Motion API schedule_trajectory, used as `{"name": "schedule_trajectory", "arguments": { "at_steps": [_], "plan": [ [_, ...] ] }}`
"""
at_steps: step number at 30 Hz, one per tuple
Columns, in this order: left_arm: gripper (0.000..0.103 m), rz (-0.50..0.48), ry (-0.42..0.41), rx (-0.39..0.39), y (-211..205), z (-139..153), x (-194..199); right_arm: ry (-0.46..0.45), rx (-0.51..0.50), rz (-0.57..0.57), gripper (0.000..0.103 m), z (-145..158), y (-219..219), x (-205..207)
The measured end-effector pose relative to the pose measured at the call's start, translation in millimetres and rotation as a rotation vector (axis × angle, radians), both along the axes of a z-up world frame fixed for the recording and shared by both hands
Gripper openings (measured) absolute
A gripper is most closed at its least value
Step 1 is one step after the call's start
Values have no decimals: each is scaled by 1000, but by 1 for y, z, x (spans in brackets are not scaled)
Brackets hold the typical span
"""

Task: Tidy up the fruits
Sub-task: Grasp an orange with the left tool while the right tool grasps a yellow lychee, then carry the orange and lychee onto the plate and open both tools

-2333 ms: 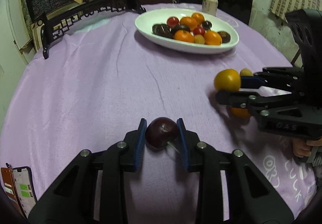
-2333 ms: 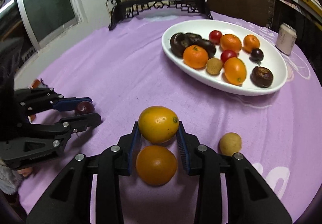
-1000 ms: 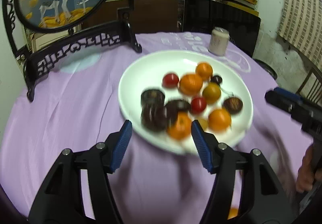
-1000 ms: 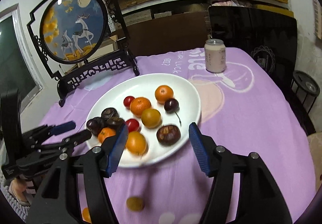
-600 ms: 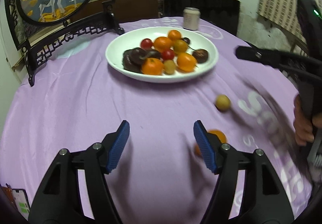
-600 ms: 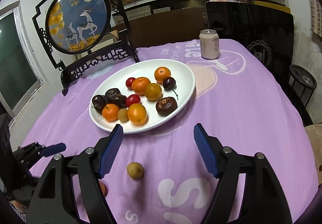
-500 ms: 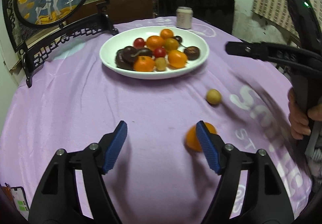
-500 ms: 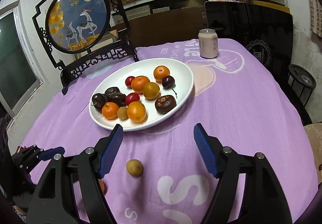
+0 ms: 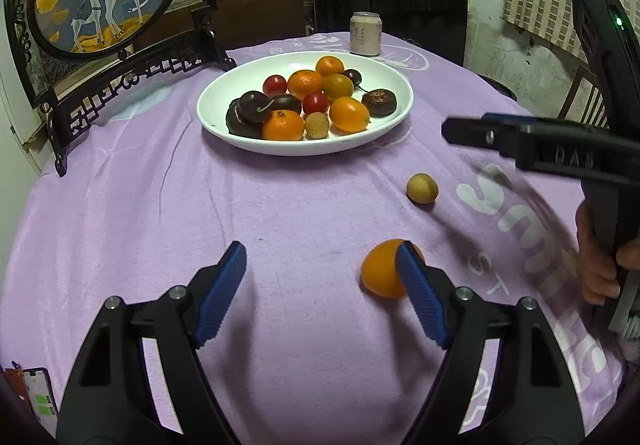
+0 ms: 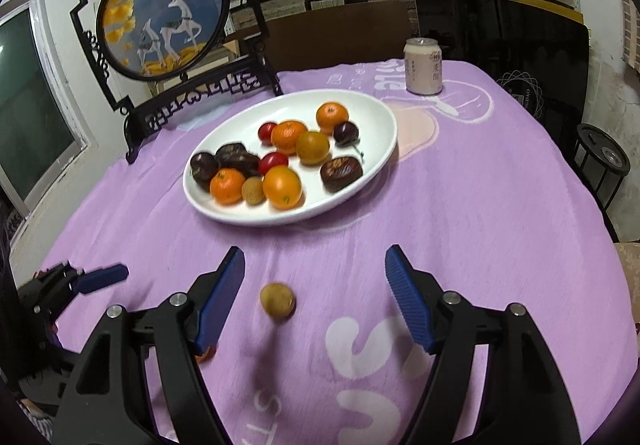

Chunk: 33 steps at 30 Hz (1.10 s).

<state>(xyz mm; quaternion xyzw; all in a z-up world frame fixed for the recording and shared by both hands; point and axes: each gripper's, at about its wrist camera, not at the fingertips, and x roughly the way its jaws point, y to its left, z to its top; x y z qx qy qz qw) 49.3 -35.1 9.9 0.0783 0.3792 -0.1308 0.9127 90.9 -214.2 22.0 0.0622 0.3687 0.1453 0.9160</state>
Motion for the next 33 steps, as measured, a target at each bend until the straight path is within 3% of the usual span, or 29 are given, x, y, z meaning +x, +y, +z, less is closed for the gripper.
{"name": "schedule_trajectory", "arguments": {
  "at_steps": [15,17,19,23,24,25,26,33],
  "plan": [
    [87,-29,9,11,-6,-1,-4,40,-82,59,73,-21,28,3],
    [87,-63,18,8,-10,-3,-6,55,-109,87,69,-27,37,6],
    [85,-101,22,16,-17,-6,-9,69,-129,116,55,-31,44,7],
    [71,-144,48,24,-27,-15,-7,93,-141,137,45,-37,50,10],
    [60,-148,61,27,-29,-18,-5,100,-143,141,35,-38,51,11],
    [43,-156,85,27,-30,-22,-3,105,-153,144,27,-39,52,11],
    [39,-167,111,23,-31,-26,-1,102,-164,145,25,-38,52,10],
    [39,-150,64,14,-28,-10,-2,57,-118,123,23,-21,43,7]
  ]
}}
